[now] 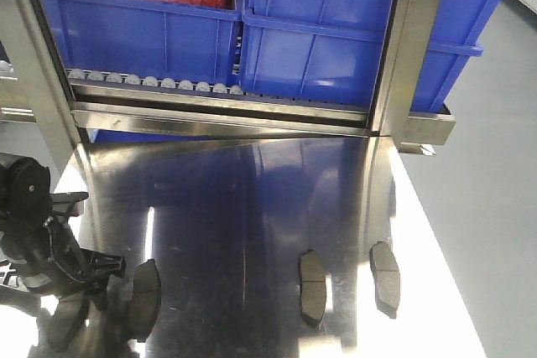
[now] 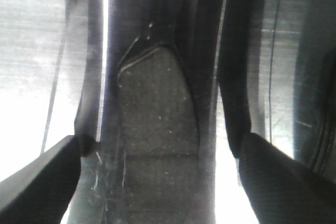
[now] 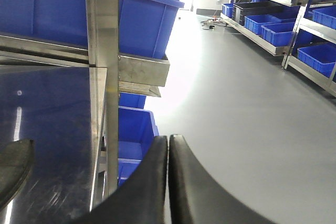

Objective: Move and align brake pads A on conveyor
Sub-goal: 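Close the left gripper on the brake pad and lift it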

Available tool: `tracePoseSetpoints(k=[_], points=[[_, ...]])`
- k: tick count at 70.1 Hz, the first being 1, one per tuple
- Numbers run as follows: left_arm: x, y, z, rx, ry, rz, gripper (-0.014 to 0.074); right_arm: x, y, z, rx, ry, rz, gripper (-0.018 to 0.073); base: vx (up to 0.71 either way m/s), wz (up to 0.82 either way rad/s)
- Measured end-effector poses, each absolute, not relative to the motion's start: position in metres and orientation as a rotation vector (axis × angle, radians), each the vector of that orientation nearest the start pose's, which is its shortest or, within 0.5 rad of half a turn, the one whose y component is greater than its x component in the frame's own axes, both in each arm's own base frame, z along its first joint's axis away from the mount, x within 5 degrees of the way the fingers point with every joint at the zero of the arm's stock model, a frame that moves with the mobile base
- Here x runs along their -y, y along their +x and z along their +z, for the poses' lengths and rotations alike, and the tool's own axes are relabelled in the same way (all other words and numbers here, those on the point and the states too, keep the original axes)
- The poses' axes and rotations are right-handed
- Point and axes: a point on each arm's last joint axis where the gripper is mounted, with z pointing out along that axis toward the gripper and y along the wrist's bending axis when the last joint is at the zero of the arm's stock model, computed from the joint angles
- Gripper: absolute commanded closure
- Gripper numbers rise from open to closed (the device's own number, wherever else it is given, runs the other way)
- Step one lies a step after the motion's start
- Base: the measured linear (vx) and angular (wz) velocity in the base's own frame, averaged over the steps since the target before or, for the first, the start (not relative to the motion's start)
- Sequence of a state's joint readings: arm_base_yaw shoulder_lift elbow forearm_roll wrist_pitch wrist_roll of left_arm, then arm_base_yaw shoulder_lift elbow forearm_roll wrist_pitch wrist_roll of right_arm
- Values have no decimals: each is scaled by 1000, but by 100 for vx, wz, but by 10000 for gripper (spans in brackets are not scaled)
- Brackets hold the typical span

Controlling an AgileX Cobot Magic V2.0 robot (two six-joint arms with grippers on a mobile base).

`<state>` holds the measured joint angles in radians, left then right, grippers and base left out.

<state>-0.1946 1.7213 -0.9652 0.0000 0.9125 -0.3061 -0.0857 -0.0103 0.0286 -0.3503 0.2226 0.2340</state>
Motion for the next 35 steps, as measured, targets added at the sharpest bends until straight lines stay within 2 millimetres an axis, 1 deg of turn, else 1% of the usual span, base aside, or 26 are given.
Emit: tracePoseSetpoints(k=[12,16,19,24,25,26,29,30,32,35], points=[[56,285,167,-3145,-174,3,24,12,55,185,-1715,37,-209,571,0,0],[56,285,167,-3140,-174,1,51,12,55,185,-1715,37,-209,571,0,0],[56,285,167,-3137,-174,0,90,12,55,185,-1715,37,-209,571,0,0],[56,286,167,-3132,-173,-2,209,12,55,185,-1715,37,-209,571,0,0],[56,286,167,-3131,-173,-2,257,12,55,185,-1715,37,-209,571,0,0],[56,286,167,-3129,-173,-3,274,12,55,185,-1715,37,-209,571,0,0],[56,286,167,-3124,-173,-5,384,12,55,185,-1715,37,-209,571,0,0],[56,286,167,-3124,-173,-5,444,12,55,185,-1715,37,-209,571,0,0],[56,287,167,-3123,-171,-6,524,12,55,185,-1715,37,-209,571,0,0],[56,287,167,-3123,-168,-6,605,12,55,185,-1715,37,-209,571,0,0]])
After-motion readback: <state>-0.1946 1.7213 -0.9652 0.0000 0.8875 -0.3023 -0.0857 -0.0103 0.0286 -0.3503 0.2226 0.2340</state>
